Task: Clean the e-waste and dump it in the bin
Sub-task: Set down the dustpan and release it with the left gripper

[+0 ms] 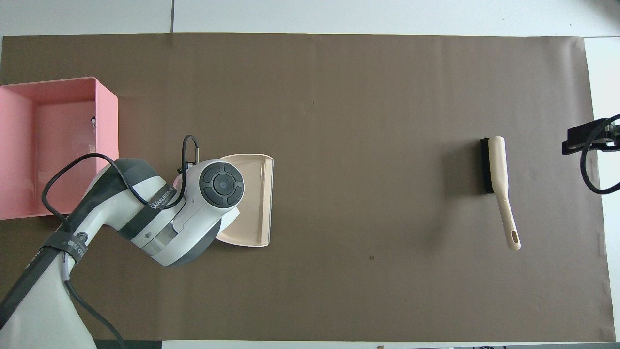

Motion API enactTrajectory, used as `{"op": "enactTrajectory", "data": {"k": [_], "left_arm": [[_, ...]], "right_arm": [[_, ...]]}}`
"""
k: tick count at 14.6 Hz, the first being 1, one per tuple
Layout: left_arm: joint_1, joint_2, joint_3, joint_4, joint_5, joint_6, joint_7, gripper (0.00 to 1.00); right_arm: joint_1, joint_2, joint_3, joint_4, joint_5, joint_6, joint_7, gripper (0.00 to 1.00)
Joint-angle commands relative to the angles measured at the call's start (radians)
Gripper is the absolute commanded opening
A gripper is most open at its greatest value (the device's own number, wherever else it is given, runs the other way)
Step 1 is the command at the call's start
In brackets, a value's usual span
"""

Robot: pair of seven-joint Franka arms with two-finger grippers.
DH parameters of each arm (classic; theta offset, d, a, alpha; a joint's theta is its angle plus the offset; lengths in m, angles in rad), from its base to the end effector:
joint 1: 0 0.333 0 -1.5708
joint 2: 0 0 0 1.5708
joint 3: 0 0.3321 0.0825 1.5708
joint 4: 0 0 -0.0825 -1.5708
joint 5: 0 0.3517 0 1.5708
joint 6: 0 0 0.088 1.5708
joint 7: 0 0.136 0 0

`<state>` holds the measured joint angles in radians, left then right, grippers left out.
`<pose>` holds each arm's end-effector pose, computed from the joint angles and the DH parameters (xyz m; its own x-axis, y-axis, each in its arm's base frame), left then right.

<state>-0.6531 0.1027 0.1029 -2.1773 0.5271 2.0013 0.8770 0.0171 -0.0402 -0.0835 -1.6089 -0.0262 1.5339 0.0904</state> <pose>0.4417 -0.2201 0.3432 -0.1258 -0.8538 -0.5051 -0.9889 0.1482 -0.0042 0.5025 -0.0380 0.6124 0.9871 -0.1569 -0.0327 -0.1561 -0.9874 0.0259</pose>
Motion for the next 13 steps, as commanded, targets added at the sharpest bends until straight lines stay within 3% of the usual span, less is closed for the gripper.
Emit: {"op": "enactTrajectory", "data": {"k": [1, 2, 5, 9, 13], "left_arm": [[-0.037, 0.006, 0.015, -0.024, -0.009, 0.045, -0.015, 0.0], [-0.037, 0.008, 0.015, -0.024, -0.009, 0.045, -0.015, 0.02], [-0.034, 0.005, 0.015, -0.013, -0.009, 0.014, -0.021, 0.36], [0.035, -0.084, 0.018, 0.007, -0.012, -0.067, -0.099, 0.71], [0.16, -0.153, 0.018, 0.005, -0.09, -0.099, -0.251, 0.94]], "right_arm": [[-0.005, 0.0, 0.015, 0.012, 0.0, -0.02, -0.004, 1.0], [0.001, -0.001, 0.014, 0.012, -0.006, -0.02, -0.004, 1.0], [-0.002, -0.003, 0.014, 0.014, -0.012, -0.028, -0.004, 1.0], [0.001, -0.004, 0.018, 0.015, -0.006, -0.029, -0.003, 1.0], [0.001, -0.001, 0.021, 0.029, 0.008, -0.047, -0.001, 1.0]]}}
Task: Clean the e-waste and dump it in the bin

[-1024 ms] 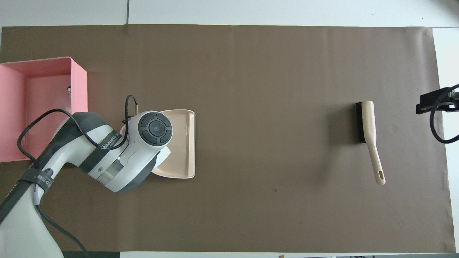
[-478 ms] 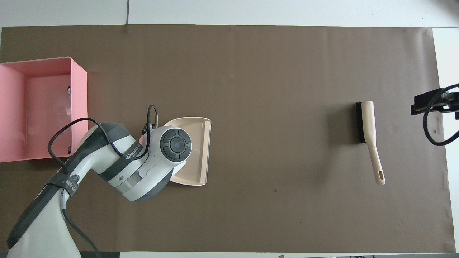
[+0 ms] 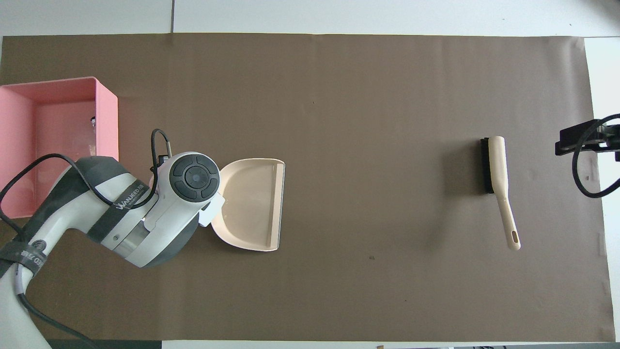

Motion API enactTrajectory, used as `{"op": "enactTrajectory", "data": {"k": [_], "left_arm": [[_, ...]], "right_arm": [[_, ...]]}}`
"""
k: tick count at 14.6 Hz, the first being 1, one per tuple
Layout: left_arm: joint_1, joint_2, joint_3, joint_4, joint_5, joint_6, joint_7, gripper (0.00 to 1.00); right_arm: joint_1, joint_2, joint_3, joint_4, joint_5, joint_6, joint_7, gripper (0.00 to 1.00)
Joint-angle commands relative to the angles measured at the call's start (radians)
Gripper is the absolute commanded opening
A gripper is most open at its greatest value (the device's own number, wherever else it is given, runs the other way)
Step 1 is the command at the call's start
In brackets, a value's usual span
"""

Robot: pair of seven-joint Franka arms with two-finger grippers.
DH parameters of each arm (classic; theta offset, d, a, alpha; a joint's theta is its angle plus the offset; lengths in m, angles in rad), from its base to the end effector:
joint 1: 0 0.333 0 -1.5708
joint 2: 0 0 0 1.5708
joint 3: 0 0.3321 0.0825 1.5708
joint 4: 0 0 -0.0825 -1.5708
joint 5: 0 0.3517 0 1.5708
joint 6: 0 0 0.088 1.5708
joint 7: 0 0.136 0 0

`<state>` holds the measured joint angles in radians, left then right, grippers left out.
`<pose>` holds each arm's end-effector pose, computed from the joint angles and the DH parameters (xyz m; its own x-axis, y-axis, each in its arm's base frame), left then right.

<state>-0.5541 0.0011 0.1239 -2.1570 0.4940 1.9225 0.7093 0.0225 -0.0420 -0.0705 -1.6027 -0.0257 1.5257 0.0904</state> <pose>0.4570 -0.1589 0.3957 0.2085 -0.8629 -0.4603 -0.9776 -0.1694 -0.1252 0.5018 -0.0285 0.6153 0.9898 -0.1389 -0.0329 -0.1381 -0.9901 0.0258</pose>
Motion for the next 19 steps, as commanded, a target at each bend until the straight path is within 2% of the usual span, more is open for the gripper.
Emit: {"op": "enactTrajectory", "data": {"k": [1, 5, 7, 9, 11, 14, 16, 19], "left_arm": [[0.1, -0.061, -0.003, -0.014, -0.083, -0.026, -0.144, 0.98], [0.275, -0.049, 0.002, 0.087, -0.282, -0.059, -0.194, 0.98], [0.338, -0.027, 0.002, 0.164, -0.319, -0.114, -0.2, 0.98], [0.368, 0.0, 0.002, 0.253, -0.325, -0.178, -0.243, 0.98], [0.387, 0.017, 0.005, 0.33, -0.389, -0.227, -0.318, 0.98], [0.416, 0.014, 0.005, 0.396, -0.486, -0.258, -0.47, 0.98], [0.437, 0.016, 0.005, 0.445, -0.511, -0.304, -0.494, 0.98], [0.473, 0.008, 0.006, 0.465, -0.511, -0.327, -0.504, 0.98]], "right_arm": [[-0.006, 0.005, 0.008, 0.035, 0.01, -0.056, -0.001, 1.0], [-0.004, 0.011, 0.009, 0.05, 0.024, -0.064, 0.029, 1.0], [-0.003, 0.01, 0.011, 0.046, 0.023, -0.055, 0.031, 1.0], [-0.003, 0.01, 0.011, 0.046, 0.02, -0.055, 0.029, 1.0], [-0.003, 0.014, 0.012, 0.056, 0.021, -0.07, 0.031, 1.0], [-0.004, 0.028, 0.012, 0.072, 0.027, -0.061, 0.057, 1.0], [-0.004, 0.045, 0.012, 0.099, 0.026, -0.065, 0.065, 1.0], [-0.003, 0.042, 0.012, 0.079, 0.027, -0.061, 0.092, 1.0]]}}
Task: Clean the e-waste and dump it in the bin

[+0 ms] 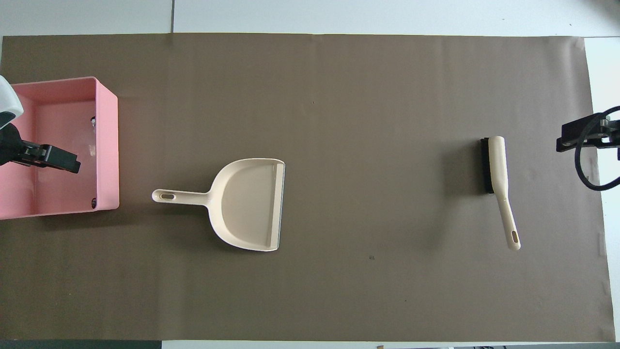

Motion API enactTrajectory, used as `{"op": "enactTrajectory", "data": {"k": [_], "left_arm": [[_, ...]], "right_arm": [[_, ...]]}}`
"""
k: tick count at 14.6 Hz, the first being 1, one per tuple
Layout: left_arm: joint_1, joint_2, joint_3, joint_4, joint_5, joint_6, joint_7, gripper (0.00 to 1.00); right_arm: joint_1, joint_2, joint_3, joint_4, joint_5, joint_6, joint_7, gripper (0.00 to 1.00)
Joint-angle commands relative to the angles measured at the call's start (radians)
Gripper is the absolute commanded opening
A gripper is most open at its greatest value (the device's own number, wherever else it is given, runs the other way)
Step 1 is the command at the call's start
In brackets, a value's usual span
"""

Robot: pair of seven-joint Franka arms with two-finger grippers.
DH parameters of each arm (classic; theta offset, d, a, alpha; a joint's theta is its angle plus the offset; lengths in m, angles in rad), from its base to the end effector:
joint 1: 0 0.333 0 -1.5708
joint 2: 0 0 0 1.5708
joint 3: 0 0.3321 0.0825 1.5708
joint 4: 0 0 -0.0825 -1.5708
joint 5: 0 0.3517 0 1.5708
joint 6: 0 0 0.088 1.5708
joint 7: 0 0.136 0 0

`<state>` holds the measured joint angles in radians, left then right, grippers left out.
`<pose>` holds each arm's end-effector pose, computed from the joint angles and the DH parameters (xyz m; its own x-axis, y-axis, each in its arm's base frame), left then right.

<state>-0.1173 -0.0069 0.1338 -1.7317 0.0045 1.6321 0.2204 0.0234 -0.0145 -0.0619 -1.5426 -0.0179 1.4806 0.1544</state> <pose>0.5154 0.0093 0.5496 0.9749 -0.2029 -0.0912 -0.2022 -0.9792 0.0168 0.5065 -0.0223 0.6237 0.9802 -0.1932 -0.0443 -0.1923 -0.9810 0.0241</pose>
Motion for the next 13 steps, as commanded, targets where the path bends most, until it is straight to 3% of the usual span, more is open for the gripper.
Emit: {"op": "enactTrajectory", "data": {"k": [1, 7, 13], "left_arm": [[0.041, 0.012, -0.003, 0.041, -0.021, -0.037, -0.016, 0.98], [0.031, 0.008, -0.014, 0.095, -0.02, -0.071, -0.148, 0.98], [0.062, -0.016, -0.108, 0.122, -0.037, -0.12, -0.177, 0.98]], "right_arm": [[-0.003, 0.013, 0.004, 0.016, 0.019, -0.014, 0.027, 1.0], [-0.002, 0.008, 0.004, 0.006, 0.013, -0.011, -0.002, 1.0], [-0.002, 0.008, 0.004, 0.007, 0.012, -0.011, -0.033, 1.0]]}}
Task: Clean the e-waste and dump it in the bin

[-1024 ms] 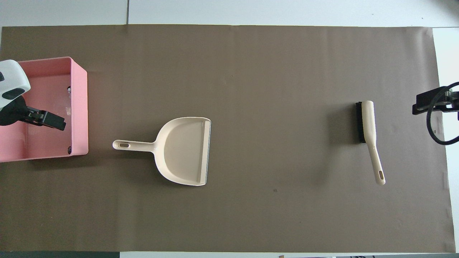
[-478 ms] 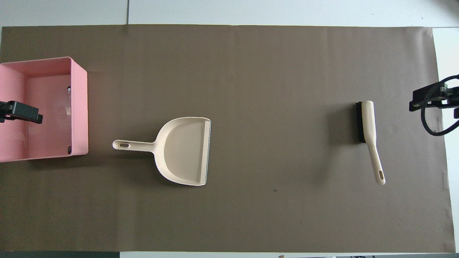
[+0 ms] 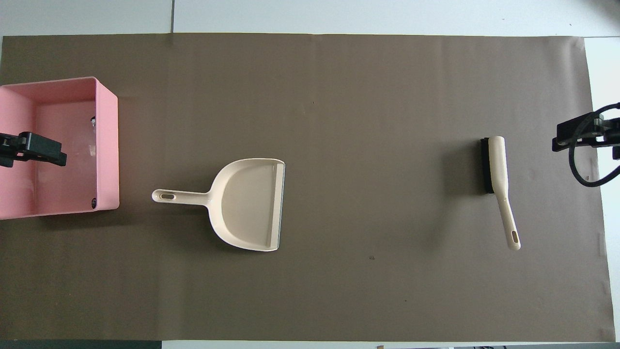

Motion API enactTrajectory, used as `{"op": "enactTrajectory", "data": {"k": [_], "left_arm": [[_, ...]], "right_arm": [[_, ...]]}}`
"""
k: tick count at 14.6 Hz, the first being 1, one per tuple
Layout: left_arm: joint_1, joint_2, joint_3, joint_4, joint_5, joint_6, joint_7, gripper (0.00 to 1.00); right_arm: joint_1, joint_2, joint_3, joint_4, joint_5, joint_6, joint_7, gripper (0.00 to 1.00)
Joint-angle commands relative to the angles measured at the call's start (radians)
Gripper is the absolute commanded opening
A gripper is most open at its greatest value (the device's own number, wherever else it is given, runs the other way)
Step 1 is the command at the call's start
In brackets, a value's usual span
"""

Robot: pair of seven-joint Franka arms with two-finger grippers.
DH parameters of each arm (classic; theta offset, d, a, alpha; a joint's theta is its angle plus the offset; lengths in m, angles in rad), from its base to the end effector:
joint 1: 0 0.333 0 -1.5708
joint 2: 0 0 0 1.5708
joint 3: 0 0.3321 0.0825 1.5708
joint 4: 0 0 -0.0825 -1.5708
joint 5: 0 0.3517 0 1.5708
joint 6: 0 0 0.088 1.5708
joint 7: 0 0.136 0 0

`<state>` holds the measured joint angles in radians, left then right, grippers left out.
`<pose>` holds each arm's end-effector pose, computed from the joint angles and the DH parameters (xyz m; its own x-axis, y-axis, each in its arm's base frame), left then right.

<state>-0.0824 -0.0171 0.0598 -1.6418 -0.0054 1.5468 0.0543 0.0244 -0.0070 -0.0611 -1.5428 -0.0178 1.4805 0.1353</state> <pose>0.5095 -0.0120 0.5874 0.9940 -0.0770 -0.0774 -0.0764 -0.9970 0.0106 0.5087 -0.0214 0.6198 0.9836 -0.1726 -0.0524 -0.1715 -0.9849 0.0247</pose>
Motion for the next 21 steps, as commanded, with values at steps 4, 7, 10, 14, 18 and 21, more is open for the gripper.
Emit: {"op": "enactTrajectory", "data": {"k": [4, 7, 10, 14, 18, 21], "left_arm": [[0.05, -0.006, -0.063, 0.073, -0.028, -0.097, -0.008, 0.98], [0.065, -0.01, -0.078, 0.063, -0.028, -0.112, -0.007, 0.98], [0.069, -0.011, -0.077, 0.062, -0.028, -0.117, -0.007, 0.98], [0.069, -0.011, -0.074, 0.062, -0.028, -0.113, -0.005, 0.98], [0.067, -0.011, -0.075, 0.062, -0.028, -0.108, -0.004, 0.98], [0.067, -0.011, -0.075, 0.062, -0.028, -0.109, -0.002, 0.98]], "right_arm": [[-0.004, -0.002, 0.003, 0.009, 0.01, -0.011, -0.02, 1.0], [-0.004, -0.004, 0.004, 0.007, 0.015, -0.011, -0.022, 1.0], [-0.004, -0.002, 0.003, 0.007, 0.015, -0.009, -0.02, 1.0], [-0.003, -0.004, 0.003, 0.007, 0.015, -0.003, -0.022, 1.0], [-0.003, -0.002, 0.003, 0.006, 0.015, 0.001, -0.045, 1.0], [-0.003, -0.004, 0.003, 0.004, 0.015, 0.003, -0.075, 1.0]]}}
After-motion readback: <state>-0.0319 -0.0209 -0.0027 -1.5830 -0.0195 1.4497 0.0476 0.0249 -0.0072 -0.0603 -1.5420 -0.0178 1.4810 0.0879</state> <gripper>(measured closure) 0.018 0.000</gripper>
